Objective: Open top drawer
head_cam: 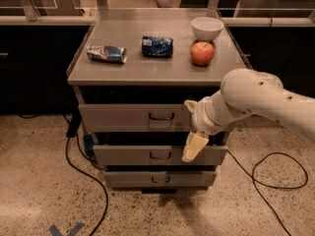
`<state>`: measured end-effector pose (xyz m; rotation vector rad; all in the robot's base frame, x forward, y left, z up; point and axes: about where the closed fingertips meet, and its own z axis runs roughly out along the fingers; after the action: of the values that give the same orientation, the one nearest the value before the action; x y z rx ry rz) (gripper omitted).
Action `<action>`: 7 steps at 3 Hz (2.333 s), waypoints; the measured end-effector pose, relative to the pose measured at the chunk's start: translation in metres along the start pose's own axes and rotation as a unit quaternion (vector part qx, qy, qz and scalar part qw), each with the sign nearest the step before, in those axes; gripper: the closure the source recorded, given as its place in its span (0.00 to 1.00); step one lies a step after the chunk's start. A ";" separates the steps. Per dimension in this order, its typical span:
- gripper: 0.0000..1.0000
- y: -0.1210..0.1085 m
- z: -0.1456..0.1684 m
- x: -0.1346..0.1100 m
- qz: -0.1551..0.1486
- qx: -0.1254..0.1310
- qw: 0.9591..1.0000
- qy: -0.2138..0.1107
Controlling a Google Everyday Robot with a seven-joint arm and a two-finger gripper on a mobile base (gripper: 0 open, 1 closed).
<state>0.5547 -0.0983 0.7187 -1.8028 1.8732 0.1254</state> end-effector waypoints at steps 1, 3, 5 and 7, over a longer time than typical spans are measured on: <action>0.00 -0.003 0.033 0.000 -0.025 0.005 0.999 0.043; 0.00 -0.011 0.059 0.001 -0.034 0.016 0.995 0.091; 0.00 -0.037 0.064 0.024 -0.042 0.046 0.992 0.109; 0.00 -0.056 0.089 0.038 -0.031 0.031 0.997 0.071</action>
Offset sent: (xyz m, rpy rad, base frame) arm 0.0444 0.0292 -0.0697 -0.2922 -0.0562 -0.0292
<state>0.6364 -0.1011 0.6426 -1.8667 1.8932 -0.0851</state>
